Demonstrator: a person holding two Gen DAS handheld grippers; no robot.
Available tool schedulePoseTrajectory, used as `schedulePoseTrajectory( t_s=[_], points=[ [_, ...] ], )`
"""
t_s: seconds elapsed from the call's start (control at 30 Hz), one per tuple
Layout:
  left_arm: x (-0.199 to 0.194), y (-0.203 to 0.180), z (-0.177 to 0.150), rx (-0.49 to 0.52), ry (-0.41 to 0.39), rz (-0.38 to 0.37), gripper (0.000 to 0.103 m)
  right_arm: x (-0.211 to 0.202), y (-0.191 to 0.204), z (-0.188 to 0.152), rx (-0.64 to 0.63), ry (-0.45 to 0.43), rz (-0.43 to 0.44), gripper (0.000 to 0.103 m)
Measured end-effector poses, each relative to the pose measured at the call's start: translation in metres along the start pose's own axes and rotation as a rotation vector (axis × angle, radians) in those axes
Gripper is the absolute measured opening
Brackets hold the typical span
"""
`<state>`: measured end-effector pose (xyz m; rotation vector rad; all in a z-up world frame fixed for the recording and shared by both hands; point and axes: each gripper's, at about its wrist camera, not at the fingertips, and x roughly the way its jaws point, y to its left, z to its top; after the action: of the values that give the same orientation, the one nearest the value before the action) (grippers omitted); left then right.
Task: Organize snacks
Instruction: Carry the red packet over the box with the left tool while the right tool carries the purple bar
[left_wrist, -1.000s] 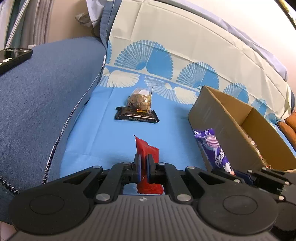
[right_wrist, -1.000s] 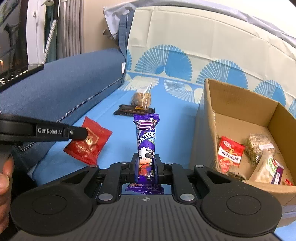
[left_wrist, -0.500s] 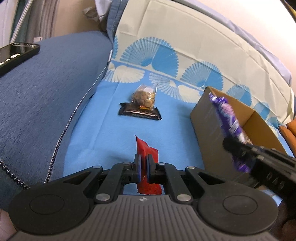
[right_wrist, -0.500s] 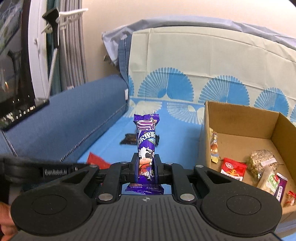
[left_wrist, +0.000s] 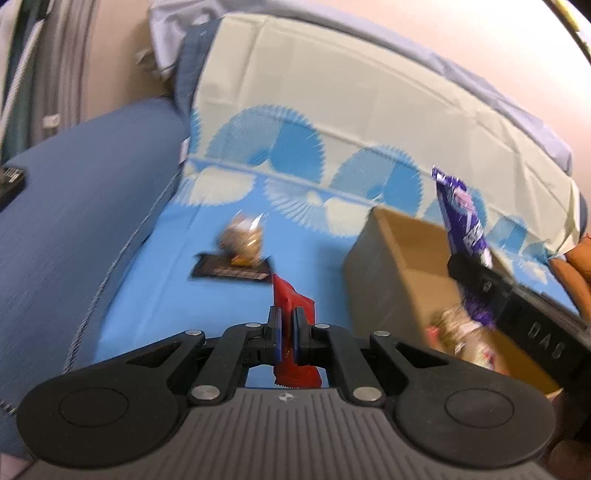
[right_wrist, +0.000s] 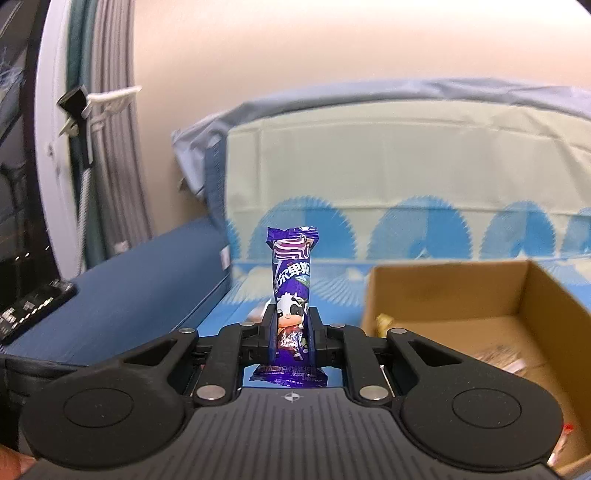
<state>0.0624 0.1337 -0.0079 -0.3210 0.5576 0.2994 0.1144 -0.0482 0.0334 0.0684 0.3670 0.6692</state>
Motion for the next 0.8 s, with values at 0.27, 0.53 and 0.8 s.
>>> schedulePoseTrajectory(
  t_s=[0.27,0.53,0.8],
  points=[
    [0.015,-0.083,0.032,0.051,-0.057,-0.114,0.005,-0.010,-0.062,0.019,0.135,-0.074,-0.151,0.016],
    [0.038,-0.156,0.047,0.102,-0.075,-0.201,0.005,-0.022,-0.118,0.020,0.268,-0.134,-0.337,0.016],
    [0.050,-0.186,0.048,0.121,-0.058,-0.240,0.005,-0.028,-0.149,0.012,0.363,-0.135,-0.394,0.016]
  ],
)
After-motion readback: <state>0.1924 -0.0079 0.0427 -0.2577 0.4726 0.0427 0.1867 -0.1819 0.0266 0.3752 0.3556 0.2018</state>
